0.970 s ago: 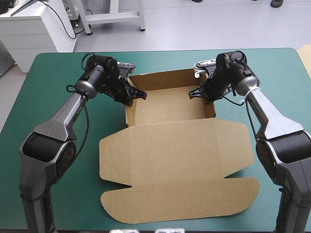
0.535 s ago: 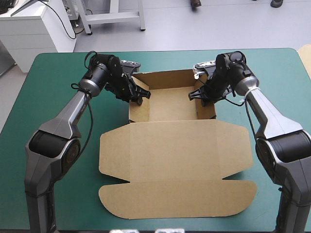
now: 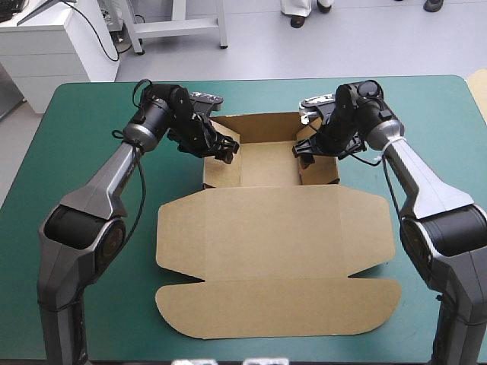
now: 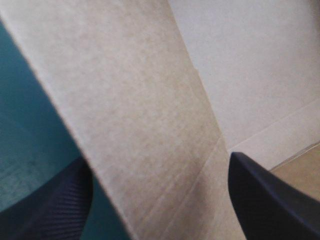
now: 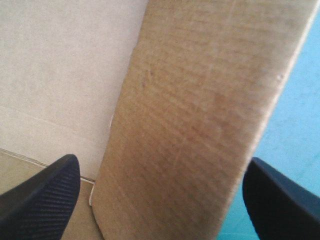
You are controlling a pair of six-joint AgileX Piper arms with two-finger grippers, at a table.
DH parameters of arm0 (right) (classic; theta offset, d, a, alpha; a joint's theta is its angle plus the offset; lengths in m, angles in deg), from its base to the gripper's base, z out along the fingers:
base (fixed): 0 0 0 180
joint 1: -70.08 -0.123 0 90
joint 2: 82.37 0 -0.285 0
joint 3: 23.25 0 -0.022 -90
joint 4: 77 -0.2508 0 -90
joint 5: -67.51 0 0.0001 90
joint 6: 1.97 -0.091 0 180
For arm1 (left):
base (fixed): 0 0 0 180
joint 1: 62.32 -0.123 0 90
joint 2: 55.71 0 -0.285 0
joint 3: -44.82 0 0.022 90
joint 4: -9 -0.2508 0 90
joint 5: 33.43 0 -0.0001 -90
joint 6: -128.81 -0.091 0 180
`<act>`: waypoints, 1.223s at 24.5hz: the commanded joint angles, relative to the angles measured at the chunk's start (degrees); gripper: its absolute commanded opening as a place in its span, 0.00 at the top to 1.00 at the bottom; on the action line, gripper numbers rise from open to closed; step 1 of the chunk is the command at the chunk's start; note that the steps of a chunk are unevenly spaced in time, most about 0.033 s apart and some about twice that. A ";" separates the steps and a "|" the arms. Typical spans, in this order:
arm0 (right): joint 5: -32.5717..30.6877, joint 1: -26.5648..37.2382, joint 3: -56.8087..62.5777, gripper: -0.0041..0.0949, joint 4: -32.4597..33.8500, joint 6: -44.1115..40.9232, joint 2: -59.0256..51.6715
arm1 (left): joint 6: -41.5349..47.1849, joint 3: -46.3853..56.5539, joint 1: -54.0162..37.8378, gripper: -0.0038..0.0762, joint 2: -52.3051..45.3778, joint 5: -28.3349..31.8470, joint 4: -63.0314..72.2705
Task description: Fold the box
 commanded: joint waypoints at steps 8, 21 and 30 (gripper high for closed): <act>-0.24 0.17 -5.50 0.14 2.56 1.24 -11.36 | 0.45 -1.90 0.25 0.37 -16.84 -2.65 -6.89; -0.27 0.17 -5.50 0.14 3.41 1.15 -8.63 | -2.55 22.10 0.25 0.96 -41.18 -2.65 -15.37; -0.27 0.70 -5.50 0.14 2.94 0.09 -1.03 | 0.84 49.71 0.25 0.96 -56.27 -1.49 -14.89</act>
